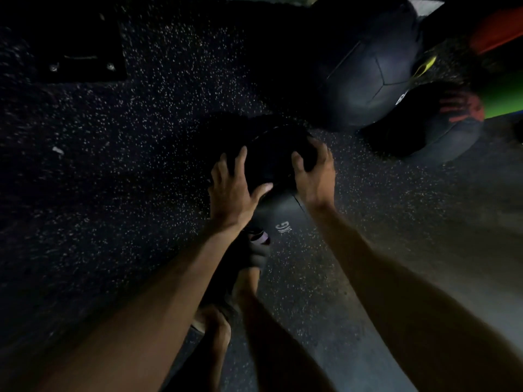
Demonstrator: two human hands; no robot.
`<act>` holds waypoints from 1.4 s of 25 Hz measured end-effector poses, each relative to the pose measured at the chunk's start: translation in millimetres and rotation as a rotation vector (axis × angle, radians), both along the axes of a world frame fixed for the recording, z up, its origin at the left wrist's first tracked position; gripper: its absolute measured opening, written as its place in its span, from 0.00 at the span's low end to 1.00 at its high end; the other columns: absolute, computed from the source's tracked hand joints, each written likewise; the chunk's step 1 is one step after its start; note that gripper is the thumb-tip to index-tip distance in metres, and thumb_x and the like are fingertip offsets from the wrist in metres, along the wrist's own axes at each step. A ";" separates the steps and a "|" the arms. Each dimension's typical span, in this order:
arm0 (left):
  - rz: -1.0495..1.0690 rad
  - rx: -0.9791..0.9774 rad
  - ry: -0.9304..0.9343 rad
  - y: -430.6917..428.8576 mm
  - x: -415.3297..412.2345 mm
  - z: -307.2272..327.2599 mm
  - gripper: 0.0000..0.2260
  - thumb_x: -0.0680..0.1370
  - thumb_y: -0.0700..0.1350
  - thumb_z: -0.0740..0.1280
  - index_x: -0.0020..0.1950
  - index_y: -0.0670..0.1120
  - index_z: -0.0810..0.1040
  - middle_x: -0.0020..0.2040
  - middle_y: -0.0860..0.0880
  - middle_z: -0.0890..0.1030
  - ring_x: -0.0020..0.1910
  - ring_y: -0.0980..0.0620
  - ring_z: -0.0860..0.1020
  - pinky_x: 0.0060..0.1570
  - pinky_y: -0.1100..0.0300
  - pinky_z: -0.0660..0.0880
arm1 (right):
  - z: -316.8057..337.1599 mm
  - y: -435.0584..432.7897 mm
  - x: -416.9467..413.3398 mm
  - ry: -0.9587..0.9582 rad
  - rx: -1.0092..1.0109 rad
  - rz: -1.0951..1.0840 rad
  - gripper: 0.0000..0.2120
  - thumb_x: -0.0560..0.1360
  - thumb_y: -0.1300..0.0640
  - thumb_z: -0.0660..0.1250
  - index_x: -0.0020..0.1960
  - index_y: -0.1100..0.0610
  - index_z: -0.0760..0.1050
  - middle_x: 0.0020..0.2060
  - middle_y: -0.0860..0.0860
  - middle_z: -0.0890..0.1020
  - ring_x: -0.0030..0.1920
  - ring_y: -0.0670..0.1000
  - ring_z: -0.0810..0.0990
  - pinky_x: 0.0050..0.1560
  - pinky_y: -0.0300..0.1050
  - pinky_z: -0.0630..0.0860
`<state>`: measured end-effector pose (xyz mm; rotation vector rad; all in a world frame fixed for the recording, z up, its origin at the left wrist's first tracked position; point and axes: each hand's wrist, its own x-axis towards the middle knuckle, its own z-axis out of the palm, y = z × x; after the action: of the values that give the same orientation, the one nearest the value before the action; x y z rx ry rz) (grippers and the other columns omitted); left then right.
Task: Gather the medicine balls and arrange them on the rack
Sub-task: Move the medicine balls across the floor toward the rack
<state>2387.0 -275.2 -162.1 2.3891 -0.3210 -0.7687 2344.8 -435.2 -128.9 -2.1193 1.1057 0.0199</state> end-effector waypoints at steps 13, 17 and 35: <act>0.111 -0.080 -0.145 -8.5 64.2 2.4 0.34 0.78 0.61 0.66 0.81 0.55 0.57 0.80 0.40 0.55 0.76 0.39 0.58 0.70 0.41 0.66 | -10.8 -5.0 100.4 0.019 -0.049 0.191 0.32 0.80 0.45 0.64 0.79 0.55 0.58 0.80 0.57 0.55 0.81 0.58 0.49 0.79 0.61 0.54; 0.221 -0.062 -0.035 -9.4 90.0 1.3 0.34 0.79 0.56 0.68 0.81 0.60 0.54 0.80 0.39 0.53 0.76 0.36 0.57 0.64 0.38 0.71 | -10.1 -3.2 94.1 -0.011 -0.077 0.240 0.29 0.81 0.49 0.65 0.78 0.54 0.60 0.80 0.56 0.56 0.80 0.58 0.52 0.76 0.63 0.61; -0.326 0.105 -0.256 6.1 -4.7 329.4 0.10 0.82 0.49 0.63 0.59 0.46 0.76 0.56 0.44 0.82 0.55 0.43 0.80 0.46 0.54 0.74 | 310.9 35.2 -62.3 0.125 -0.130 0.400 0.11 0.81 0.53 0.58 0.50 0.58 0.76 0.47 0.58 0.82 0.48 0.64 0.81 0.40 0.48 0.69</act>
<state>2382.3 -269.1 167.3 2.5728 -0.8087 -0.6307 2282.5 -400.0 182.0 -2.4534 0.7517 0.2788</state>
